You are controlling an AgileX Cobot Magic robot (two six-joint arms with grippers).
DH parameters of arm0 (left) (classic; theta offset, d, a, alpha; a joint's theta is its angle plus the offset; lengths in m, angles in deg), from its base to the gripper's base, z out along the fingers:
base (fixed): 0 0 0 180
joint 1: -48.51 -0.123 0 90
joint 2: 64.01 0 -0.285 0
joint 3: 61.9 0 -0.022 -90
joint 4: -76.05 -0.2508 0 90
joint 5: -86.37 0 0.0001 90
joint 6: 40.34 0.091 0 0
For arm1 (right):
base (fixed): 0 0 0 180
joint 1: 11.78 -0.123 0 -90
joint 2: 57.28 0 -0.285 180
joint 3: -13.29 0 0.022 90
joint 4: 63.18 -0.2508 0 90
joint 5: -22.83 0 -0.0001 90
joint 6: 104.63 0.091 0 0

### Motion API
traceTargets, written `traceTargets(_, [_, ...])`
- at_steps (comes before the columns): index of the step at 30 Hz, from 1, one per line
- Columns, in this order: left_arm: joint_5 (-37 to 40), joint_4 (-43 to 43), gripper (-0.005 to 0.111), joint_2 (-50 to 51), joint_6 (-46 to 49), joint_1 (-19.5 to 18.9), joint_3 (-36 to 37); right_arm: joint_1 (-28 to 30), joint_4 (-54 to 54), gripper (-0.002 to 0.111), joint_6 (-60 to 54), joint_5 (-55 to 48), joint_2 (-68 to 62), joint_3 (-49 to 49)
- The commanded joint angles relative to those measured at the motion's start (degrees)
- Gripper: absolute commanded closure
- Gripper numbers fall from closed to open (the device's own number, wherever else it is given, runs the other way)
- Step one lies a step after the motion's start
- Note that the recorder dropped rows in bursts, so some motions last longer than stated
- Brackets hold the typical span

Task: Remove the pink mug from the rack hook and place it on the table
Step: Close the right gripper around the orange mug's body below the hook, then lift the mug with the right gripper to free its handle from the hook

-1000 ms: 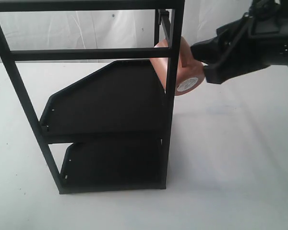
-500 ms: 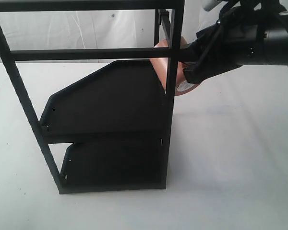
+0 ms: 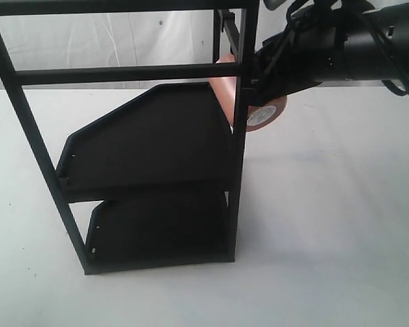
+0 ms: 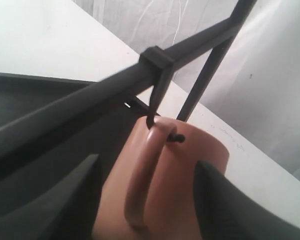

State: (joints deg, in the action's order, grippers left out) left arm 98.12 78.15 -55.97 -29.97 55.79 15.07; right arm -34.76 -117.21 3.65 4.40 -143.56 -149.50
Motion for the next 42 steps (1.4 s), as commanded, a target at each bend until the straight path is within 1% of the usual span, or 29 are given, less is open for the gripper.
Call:
traceTargets(1, [0.3,0.3,0.107,-0.3,0.1,-0.3,0.2,0.1,-0.6,0.057,-0.5,1.1,-1.5,-0.5])
traceTargets(2, [0.3,0.3,0.107,-0.3,0.1,-0.3,0.2,0.1,-0.6,0.057,-0.5,1.4,-1.7,-0.6])
traceTargets(4, [0.3,0.3,0.107,-0.3,0.1,-0.3,0.2,0.1,-0.6,0.061,-0.4,2.0,-1.7,-0.6])
traceTargets(9, [0.3,0.3,0.107,-0.3,0.1,-0.3,0.2,0.1,-0.6,0.079,-0.3,2.4,-1.7,-0.6])
traceTargets(14, [0.3,0.3,0.107,-0.3,0.1,-0.3,0.2,0.1,-0.6,0.082,-0.3,2.3,-1.7,-0.6])
traceTargets(24, [0.3,0.3,0.107,-0.3,0.1,-0.3,0.2,0.1,-0.8,0.08,-1.1,2.2,-1.7,-0.6])
traceTargets(26, [0.3,0.3,0.107,-0.3,0.1,-0.3,0.2,0.1,-0.8,0.075,-2.3,2.2,-1.7,-0.6])
traceTargets(28, [0.3,0.3,0.107,-0.3,0.1,-0.3,0.2,0.1,-0.8,0.067,-3.7,2.1,-1.7,-0.6])
traceTargets(30, [0.3,0.3,0.107,-0.3,0.1,-0.3,0.2,0.1,-0.8,0.061,-4.1,2.1,-1.7,-0.8])
traceTargets(35, [0.3,0.3,0.107,-0.3,0.1,-0.3,0.2,0.1,-0.8,0.06,-5.2,1.9,-1.7,-2.1])
traceTargets(40, [0.3,0.3,0.107,-0.3,0.1,-0.3,0.2,0.1,2.3,0.06,-7.6,-4.5,-1.7,-4.2])
traceTargets(42, [0.3,0.3,0.107,-0.3,0.1,-0.3,0.2,0.1,4.1,0.06,-7.6,-4.8,-1.6,-4.2])
